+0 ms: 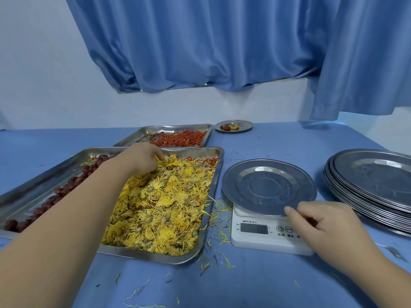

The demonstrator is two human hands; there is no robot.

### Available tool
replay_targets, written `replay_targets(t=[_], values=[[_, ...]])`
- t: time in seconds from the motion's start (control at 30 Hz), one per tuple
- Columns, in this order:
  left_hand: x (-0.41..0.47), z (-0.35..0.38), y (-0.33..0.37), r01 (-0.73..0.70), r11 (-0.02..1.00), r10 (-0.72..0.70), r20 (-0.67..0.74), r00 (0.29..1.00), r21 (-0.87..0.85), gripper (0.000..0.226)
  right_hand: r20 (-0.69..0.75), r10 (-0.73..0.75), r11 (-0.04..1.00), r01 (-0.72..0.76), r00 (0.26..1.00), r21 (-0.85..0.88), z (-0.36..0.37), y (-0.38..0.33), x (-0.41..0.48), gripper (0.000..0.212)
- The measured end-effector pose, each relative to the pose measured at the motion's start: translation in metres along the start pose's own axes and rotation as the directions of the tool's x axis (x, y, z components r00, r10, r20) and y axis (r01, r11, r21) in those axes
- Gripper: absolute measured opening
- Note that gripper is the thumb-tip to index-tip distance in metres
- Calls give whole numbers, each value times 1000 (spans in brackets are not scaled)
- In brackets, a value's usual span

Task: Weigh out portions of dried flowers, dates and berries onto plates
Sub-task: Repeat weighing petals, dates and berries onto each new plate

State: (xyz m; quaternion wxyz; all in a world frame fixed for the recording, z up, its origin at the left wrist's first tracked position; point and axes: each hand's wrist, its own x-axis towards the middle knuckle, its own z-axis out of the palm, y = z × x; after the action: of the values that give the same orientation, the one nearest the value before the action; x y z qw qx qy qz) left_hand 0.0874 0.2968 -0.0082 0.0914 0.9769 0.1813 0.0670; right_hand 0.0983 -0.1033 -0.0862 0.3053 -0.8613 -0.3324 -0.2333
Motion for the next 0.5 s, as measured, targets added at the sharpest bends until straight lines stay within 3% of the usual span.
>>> replay_targets(t=[0.27, 0.4, 0.5], values=[[-13, -21, 14, -92, 927, -3, -252, 968, -364, 8, -23, 4, 1000, -4, 1000, 20, -4, 0, 0, 52], [-21, -33, 24, -97, 805, -57, -239, 969, -585, 10, -36, 6, 999, -4, 999, 34, -4, 1, -1, 51], [-25, -34, 31, -39, 676, -63, -111, 992, -736, 13, -43, 5, 999, -3, 999, 43, -4, 2, 0, 51]])
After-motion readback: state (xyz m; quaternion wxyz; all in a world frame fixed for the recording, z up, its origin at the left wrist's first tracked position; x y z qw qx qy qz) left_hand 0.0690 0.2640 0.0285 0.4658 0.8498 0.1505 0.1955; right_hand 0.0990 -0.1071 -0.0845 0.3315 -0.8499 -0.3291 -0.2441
